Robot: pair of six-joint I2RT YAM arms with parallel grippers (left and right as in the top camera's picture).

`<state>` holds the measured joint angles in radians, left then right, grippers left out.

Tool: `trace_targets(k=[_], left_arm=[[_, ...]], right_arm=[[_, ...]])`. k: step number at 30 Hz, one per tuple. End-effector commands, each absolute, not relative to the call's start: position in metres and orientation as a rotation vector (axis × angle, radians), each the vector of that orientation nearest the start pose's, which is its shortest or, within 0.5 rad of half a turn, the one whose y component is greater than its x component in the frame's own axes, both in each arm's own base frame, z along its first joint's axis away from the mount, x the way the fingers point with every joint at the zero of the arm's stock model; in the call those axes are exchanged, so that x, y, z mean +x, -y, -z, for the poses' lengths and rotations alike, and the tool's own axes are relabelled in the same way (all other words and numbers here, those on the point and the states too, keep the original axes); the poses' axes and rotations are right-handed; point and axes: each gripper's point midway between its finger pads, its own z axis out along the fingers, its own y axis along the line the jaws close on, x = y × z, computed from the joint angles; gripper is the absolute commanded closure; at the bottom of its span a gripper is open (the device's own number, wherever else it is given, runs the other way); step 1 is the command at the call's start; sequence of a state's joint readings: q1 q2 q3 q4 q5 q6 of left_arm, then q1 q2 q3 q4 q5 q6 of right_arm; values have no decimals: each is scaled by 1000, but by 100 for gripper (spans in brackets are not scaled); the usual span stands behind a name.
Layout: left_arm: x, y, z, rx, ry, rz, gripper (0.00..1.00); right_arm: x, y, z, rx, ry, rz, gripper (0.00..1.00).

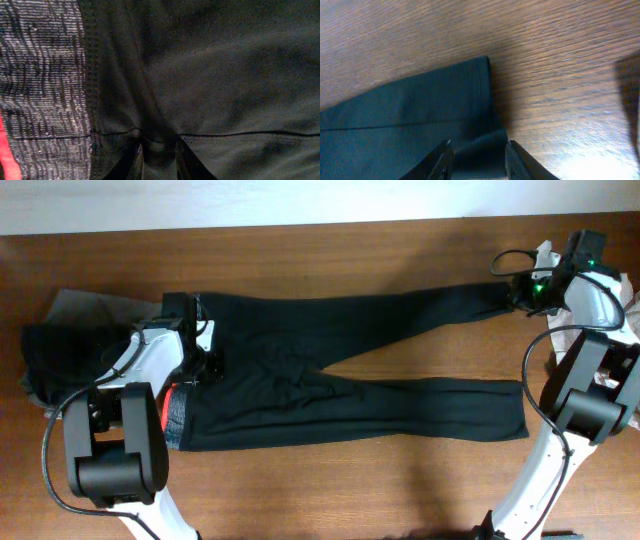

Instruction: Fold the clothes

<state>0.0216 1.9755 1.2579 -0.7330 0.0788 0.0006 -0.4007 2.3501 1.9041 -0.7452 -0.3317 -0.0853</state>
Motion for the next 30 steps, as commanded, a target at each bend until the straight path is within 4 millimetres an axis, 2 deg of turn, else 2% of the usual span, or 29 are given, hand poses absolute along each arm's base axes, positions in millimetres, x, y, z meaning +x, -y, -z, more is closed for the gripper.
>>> trace_targets(k=[1, 7, 10, 12, 14, 18, 19, 21, 25, 27, 30], left_arm=[[343, 2, 45, -16, -3166, 90, 78], [343, 2, 45, -16, -3166, 90, 78], [343, 2, 45, -16, -3166, 90, 77], [343, 2, 45, -16, -3166, 90, 77], [343, 2, 45, -16, -3166, 90, 77], [343, 2, 45, -16, -3166, 90, 77], [343, 2, 45, -16, -3166, 90, 77], [343, 2, 45, -16, -3166, 90, 77], [343, 2, 45, -16, -3166, 90, 78], [343, 2, 45, -16, -3166, 90, 77], [343, 2, 45, -16, -3166, 90, 77]], right_arm=[[523, 149, -15, 297, -2661, -366, 59], [536, 143, -12, 261, -2627, -352, 58], [542, 142, -14, 246, -2609, -340, 77], [542, 143, -17, 247, -2604, -337, 93], [542, 144, -25, 257, -2601, -342, 96], [547, 138, -61, 230, -2559, -378, 96], [552, 134, -83, 205, -2517, -408, 96], [557, 127, -108, 168, -2464, -455, 96], [563, 116, -145, 112, -2389, -528, 96], [565, 115, -152, 99, -2374, -537, 96], [562, 132, -142, 145, -2426, -405, 96]])
